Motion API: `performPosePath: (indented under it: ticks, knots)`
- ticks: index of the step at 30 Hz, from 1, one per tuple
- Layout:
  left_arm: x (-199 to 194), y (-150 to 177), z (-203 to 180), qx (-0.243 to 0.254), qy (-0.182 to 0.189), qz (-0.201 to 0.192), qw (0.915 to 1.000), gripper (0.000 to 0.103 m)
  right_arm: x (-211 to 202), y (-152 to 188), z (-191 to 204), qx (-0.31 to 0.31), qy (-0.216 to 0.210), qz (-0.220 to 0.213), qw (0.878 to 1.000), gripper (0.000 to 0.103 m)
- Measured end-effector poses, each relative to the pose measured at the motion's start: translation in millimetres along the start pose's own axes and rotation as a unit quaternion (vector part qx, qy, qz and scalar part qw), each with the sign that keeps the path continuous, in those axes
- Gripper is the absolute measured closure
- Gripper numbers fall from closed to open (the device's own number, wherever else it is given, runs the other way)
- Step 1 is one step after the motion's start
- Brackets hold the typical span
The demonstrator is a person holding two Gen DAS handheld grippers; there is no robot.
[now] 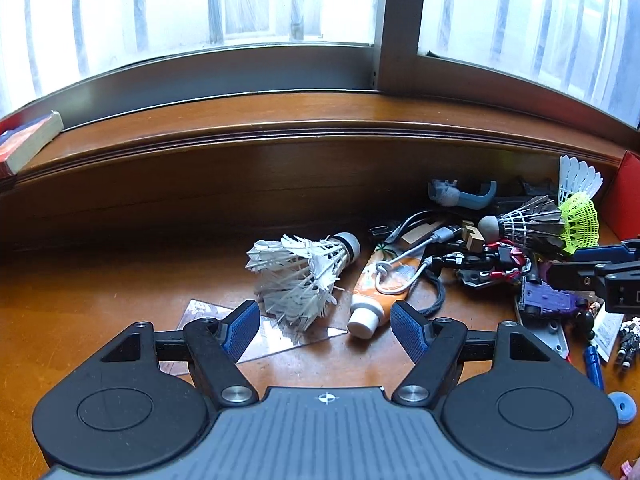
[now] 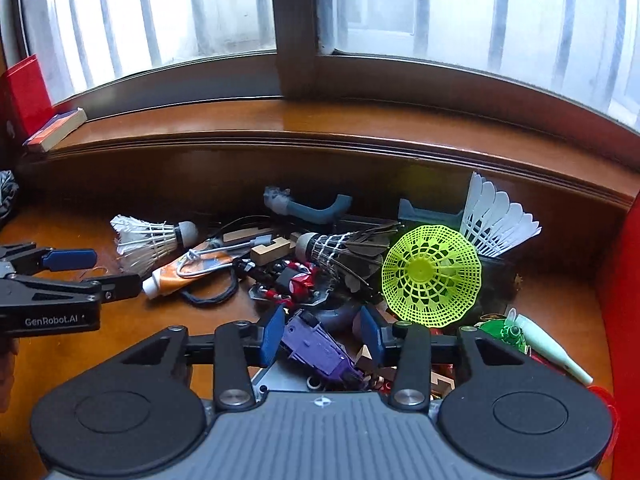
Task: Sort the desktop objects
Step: 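Close left tool on white feather shuttlecock while right tool grasps black feather shuttlecock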
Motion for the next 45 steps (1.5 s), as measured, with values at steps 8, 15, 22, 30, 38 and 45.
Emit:
performPosePath:
  ticks: [8,15,22,30,38,45]
  knots:
    - [18,-4,0,0.005,0.010,0.001,0.9999,0.034,23,-3,-12,0.018,0.007,-0.004,1.000,0.059]
    - [33,-6,2,-0.010,0.015,0.007,0.9998,0.057,35,-9,-12,0.000,0.005,-0.025,1.000,0.060]
    - [40,-6,1,-0.013,0.019,0.010,0.9997,0.059,38,-16,-3,-0.049,0.015,-0.020,0.998,0.064]
    - [42,-8,-2,-0.014,0.028,0.006,0.9995,0.070,18,-35,12,-0.114,0.017,-0.051,0.992,0.063]
    - [49,-12,-7,0.000,0.038,0.005,0.9993,0.090,57,-38,9,-0.090,-0.028,-0.009,0.995,0.074]
    - [40,-16,-10,0.002,0.034,-0.005,0.9994,0.096,53,-33,14,-0.075,-0.045,-0.005,0.996,0.100]
Point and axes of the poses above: each gripper's, at about its wrist camera, not at the fingertips, and x roughly the way its jaws point, z to its left, y to its underside, the point moved 3 cm from there along x, roughly the way its jaws point, and after that the axes turned 11 degrees about -z, right-handed, at the moved point
